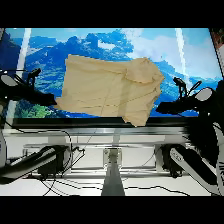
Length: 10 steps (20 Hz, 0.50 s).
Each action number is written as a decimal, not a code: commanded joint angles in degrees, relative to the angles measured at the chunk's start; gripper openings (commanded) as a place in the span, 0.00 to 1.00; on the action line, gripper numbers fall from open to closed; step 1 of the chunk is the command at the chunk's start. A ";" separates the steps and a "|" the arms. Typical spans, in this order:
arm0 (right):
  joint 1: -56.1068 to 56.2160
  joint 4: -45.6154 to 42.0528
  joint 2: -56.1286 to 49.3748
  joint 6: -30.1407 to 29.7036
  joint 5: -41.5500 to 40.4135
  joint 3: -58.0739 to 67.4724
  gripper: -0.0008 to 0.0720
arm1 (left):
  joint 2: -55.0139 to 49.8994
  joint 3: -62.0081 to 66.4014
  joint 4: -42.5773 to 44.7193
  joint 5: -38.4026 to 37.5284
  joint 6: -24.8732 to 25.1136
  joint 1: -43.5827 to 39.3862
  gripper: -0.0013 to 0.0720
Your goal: Fold the clothes and pants, and hang the long-sleeved shirts on hangers.
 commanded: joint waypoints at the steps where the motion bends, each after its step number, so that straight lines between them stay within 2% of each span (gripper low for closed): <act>1: 0.00 2.84 -7.02 0.74 -6.58 -0.31 0.61 | 0.04 -0.48 0.11 0.66 0.02 0.07 0.04; 6: 0.02 14.36 -18.97 -7.76 4.72 -0.31 0.61 | 0.04 -0.48 0.11 0.66 0.02 0.07 0.04; 10: 0.07 20.09 -21.79 -8.87 5.35 -0.31 0.61 | 0.04 -0.48 0.11 0.66 0.02 0.07 0.04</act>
